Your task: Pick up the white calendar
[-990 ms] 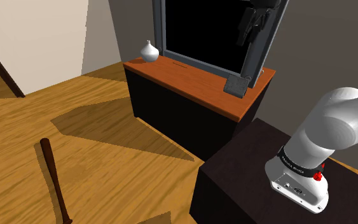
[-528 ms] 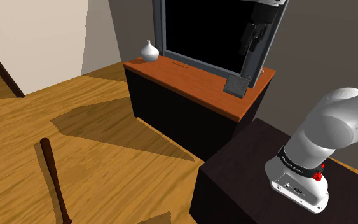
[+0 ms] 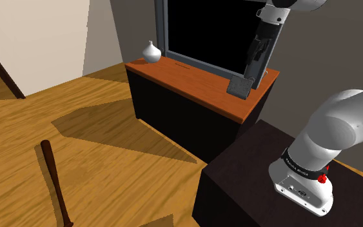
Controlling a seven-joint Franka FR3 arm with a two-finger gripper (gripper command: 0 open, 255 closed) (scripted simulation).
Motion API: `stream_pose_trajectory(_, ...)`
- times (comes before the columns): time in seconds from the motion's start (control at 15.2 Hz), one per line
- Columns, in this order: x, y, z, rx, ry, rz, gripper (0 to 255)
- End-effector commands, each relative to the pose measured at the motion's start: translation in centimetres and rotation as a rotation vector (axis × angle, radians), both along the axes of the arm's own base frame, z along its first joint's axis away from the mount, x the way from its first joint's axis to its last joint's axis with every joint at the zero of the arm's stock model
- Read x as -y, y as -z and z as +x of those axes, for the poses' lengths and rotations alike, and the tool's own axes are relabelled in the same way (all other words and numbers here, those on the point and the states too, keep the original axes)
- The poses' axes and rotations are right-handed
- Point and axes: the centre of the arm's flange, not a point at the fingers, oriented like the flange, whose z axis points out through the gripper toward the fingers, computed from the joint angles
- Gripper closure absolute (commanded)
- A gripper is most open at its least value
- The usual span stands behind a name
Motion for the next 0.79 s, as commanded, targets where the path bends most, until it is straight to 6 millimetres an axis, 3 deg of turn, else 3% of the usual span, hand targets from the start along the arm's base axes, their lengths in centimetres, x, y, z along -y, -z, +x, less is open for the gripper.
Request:
stream_pose_trajectory(0.0,2.1,1.6,0.6,0.001,-0.005,-0.001,0)
stream_pose_trajectory(0.73,13.4,10.3,3.6,0.004,-0.026,-0.001,0)
